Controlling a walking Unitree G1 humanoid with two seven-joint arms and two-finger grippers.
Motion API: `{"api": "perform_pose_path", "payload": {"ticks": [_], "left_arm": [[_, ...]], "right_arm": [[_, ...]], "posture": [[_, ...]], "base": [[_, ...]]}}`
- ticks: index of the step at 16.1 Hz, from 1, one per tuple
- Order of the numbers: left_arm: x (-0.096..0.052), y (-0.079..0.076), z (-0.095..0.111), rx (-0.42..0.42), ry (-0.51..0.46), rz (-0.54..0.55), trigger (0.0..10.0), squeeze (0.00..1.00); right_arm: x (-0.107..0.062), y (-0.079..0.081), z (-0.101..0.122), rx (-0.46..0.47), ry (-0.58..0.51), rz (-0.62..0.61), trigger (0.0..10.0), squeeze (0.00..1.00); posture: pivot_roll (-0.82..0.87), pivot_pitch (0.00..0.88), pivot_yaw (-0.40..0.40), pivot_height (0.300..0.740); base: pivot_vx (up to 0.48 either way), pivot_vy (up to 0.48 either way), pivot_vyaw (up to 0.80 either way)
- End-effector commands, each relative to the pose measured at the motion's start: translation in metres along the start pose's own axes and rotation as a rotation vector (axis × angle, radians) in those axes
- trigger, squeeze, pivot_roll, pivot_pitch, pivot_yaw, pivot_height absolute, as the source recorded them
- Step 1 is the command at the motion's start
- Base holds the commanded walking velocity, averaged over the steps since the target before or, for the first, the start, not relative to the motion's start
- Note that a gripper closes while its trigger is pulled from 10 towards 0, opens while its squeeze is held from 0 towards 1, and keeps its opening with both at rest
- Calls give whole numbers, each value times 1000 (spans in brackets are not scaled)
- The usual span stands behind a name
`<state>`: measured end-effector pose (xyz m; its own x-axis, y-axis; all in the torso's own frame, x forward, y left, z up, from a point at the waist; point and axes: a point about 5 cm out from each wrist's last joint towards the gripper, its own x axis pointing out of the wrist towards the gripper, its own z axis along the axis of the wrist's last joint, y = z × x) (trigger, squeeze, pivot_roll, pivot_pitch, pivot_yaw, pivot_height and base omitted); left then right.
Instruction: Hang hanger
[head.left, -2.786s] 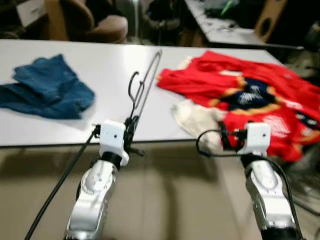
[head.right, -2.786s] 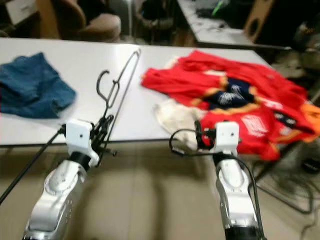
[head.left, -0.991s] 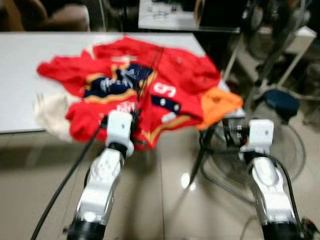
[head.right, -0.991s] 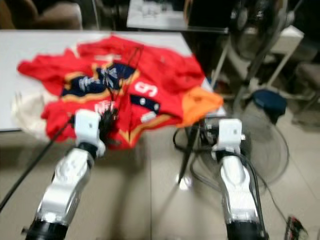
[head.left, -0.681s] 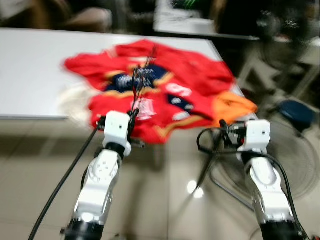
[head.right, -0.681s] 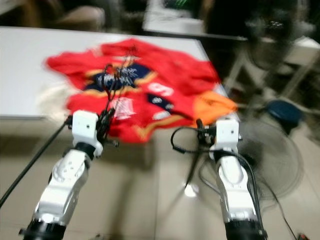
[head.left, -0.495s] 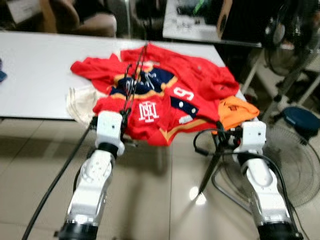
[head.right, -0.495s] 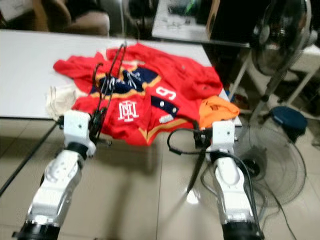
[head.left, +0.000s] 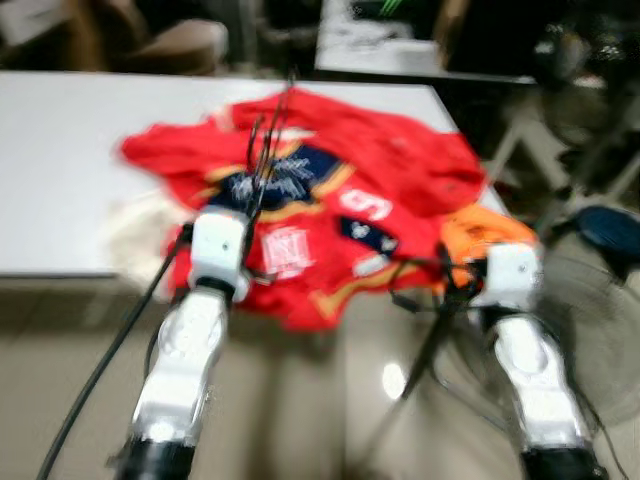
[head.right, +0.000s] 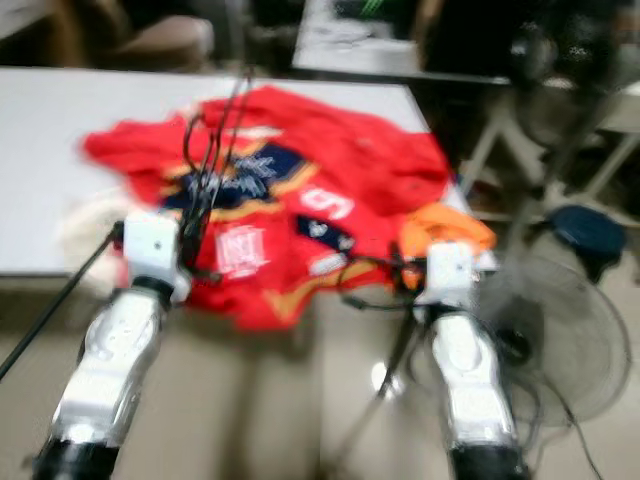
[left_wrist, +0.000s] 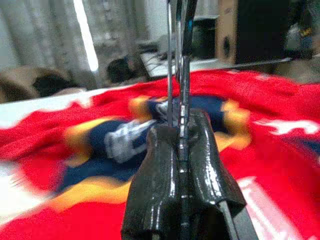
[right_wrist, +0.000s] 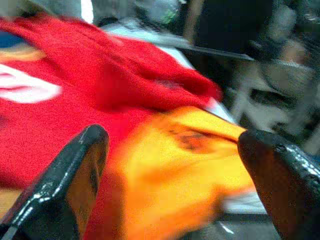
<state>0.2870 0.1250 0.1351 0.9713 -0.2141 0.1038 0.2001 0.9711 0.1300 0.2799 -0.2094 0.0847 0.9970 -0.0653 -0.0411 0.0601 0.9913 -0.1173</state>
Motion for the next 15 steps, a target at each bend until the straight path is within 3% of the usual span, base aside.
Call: {"api": "perform_pose_path", "payload": {"ticks": [1,4,8,11,15], "left_arm": [[0,4,1,19,-6,2,10000,0],[1,5,2,20,-10,-4,10000,0],[1,7,2,20,-12,-3,10000,0],[1,7,3,20,-12,-5,10000,0],[0,12,6,25,-19,8,10000,0]], "right_arm": [[2,2,2,20,-8,-5,10000,0],[7,-7,-2,-42,32,-3,10000,0],[3,-25,0,-176,76,145,10000,0],[6,-22,-4,-209,105,222,10000,0],[3,-7,8,-169,52,281,10000,0]], "posture": [[-67,0,-32,740],[-70,0,-28,740],[-75,0,-23,740],[-79,8,-19,740],[-72,15,-19,740]], "base": [[0,0,0],[0,0,0],[0,0,0],[0,0,0],[0,0,0]]}}
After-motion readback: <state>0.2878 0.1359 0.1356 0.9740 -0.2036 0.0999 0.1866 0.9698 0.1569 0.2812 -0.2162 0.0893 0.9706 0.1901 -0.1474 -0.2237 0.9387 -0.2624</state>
